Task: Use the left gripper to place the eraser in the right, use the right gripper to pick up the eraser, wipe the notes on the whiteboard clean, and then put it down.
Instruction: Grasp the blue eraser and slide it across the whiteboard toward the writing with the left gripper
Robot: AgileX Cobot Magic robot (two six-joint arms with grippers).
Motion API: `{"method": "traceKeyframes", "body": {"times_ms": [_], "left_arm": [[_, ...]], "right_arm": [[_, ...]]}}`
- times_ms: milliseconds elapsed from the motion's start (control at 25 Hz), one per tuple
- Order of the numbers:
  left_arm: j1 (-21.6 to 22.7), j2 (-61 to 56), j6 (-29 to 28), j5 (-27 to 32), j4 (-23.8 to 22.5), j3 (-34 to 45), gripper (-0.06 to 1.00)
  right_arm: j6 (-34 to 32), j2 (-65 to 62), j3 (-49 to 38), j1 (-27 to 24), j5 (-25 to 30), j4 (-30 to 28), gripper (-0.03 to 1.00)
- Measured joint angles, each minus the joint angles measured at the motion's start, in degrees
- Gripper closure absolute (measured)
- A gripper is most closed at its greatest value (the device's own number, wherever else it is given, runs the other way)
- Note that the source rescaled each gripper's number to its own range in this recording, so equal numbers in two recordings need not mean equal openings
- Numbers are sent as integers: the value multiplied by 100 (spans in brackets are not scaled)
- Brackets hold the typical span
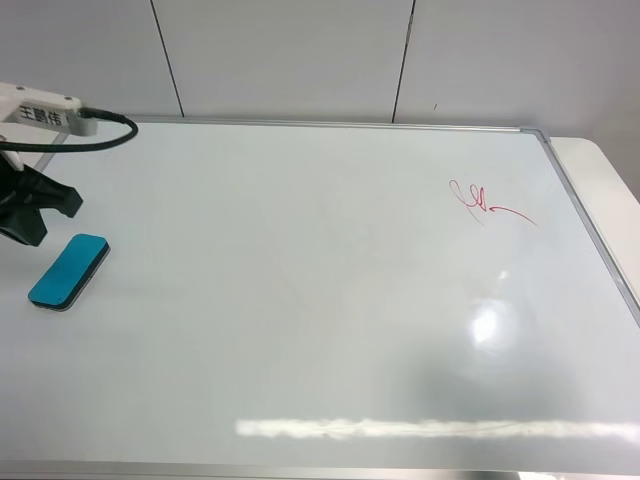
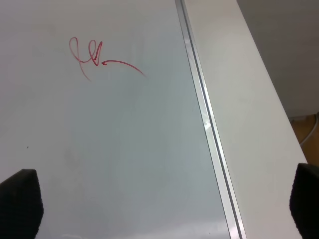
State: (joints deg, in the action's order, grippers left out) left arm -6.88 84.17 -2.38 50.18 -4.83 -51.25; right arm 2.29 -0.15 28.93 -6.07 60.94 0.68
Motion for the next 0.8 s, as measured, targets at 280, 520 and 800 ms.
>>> {"method": "traceKeyframes", "body": {"times_ms": [280, 520, 800], "left_arm": [[116, 1106, 830, -629, 393, -31, 93], [477, 1472, 1028, -857, 118, -31, 94], [801, 1647, 1034, -1447, -86, -31, 94]], "right_arm": [[0, 0, 0, 0, -5, 0, -3], [0, 0, 0, 0, -5, 0, -3], [0, 0, 0, 0, -5, 0, -3]]}}
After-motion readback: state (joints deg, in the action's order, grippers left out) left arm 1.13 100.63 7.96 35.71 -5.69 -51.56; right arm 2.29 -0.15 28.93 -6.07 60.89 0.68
